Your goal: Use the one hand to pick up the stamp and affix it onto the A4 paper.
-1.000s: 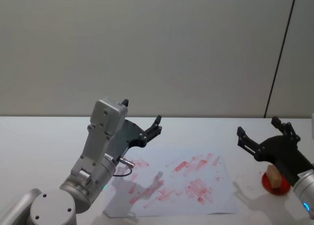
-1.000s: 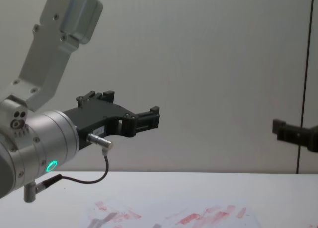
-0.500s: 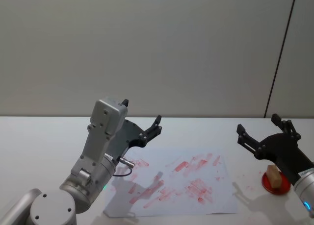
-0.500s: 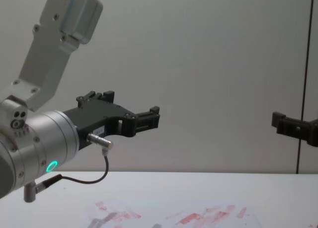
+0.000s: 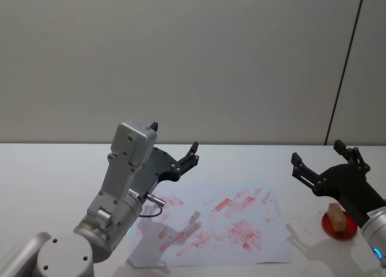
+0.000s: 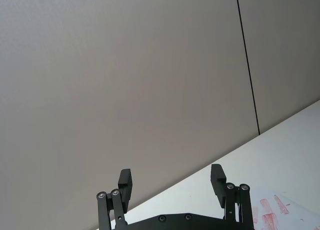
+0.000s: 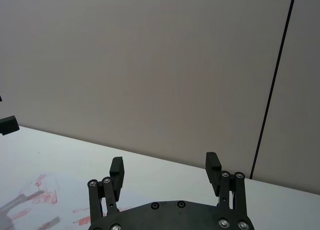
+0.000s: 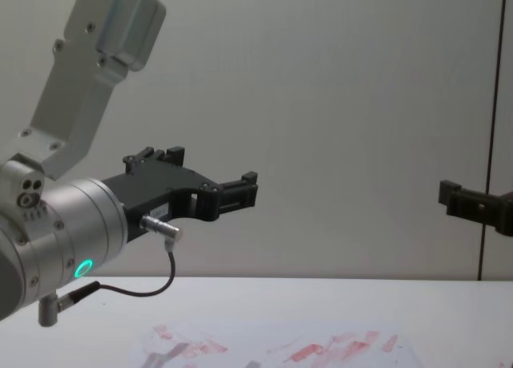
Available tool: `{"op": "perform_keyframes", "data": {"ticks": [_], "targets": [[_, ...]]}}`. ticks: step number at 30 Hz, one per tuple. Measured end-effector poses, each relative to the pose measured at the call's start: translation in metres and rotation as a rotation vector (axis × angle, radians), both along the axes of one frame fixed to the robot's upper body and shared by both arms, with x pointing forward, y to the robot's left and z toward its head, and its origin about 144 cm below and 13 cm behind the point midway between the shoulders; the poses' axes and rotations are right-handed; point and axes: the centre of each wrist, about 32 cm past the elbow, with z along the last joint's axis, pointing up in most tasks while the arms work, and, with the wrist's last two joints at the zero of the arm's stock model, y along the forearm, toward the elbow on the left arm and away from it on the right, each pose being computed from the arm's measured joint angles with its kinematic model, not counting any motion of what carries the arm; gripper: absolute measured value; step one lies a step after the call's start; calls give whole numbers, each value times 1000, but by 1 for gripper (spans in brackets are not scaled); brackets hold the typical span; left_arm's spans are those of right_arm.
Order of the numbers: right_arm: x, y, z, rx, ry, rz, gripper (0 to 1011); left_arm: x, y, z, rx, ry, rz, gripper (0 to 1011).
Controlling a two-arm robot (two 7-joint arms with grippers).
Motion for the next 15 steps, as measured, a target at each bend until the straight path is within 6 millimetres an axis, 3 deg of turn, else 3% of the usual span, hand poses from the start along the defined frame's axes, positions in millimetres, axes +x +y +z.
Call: {"op": "perform_keyframes", "data": {"ticks": [15], "targets": [[0,-5,1,5,1,-7,1001,0,0,0,0,0,0,1002]]}}
